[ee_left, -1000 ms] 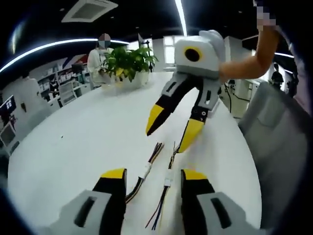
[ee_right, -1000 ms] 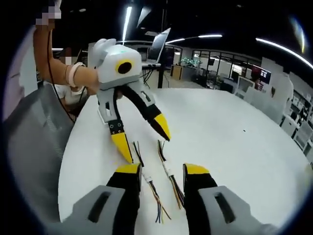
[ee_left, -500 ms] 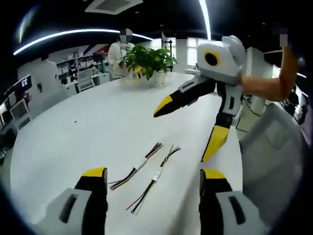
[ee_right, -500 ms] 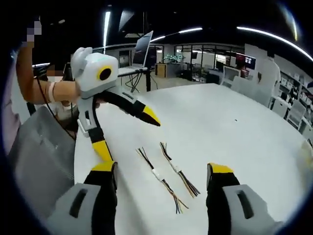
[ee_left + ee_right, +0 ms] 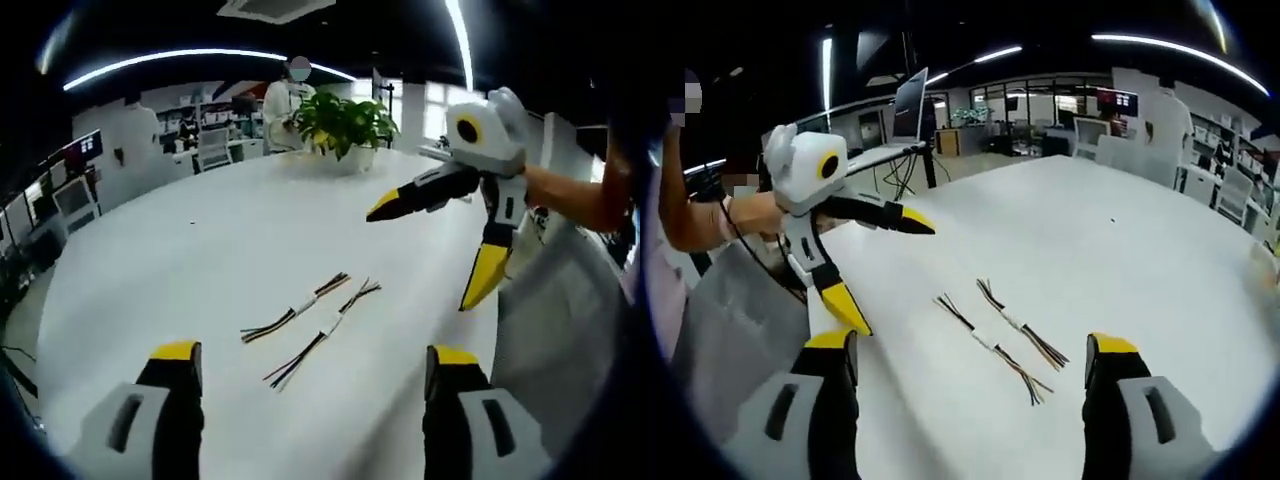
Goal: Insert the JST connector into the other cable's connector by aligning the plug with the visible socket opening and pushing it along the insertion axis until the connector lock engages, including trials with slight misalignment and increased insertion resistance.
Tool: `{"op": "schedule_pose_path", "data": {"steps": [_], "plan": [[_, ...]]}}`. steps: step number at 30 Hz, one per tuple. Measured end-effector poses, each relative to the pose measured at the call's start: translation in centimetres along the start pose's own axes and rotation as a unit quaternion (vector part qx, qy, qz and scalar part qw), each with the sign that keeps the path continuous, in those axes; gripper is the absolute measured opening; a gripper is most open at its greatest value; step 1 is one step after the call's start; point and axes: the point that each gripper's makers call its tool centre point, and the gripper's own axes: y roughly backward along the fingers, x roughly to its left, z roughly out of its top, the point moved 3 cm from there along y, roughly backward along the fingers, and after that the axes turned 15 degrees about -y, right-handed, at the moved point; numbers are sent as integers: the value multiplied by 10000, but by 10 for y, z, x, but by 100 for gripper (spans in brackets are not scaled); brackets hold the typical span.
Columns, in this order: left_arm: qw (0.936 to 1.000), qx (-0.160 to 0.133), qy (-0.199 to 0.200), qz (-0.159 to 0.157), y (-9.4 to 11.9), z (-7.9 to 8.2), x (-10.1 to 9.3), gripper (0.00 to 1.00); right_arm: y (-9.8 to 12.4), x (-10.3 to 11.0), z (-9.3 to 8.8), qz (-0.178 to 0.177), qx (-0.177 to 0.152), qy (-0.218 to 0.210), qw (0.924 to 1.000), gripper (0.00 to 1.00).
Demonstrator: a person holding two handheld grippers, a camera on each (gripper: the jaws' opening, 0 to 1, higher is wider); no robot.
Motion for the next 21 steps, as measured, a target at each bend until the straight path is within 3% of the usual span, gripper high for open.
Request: {"op": "schedule_pose_path", "data": {"steps": [5,13,16,21], "plan": [[9989,-125,451,-30,11,0,-11,92,7,2,-7,-80,-5,-140,9999,92],[9984,-114,540,77,25,-1,-23,92,21,11,-24,-199,26,-323,9993,90],[9991,83,266,334,30,-8,-20,92,25,14,-29,-225,21,-390,9990,90],[9979,4,579,292,37,-7,-25,92,32,18,-38,-273,53,-445,9986,89]]}}
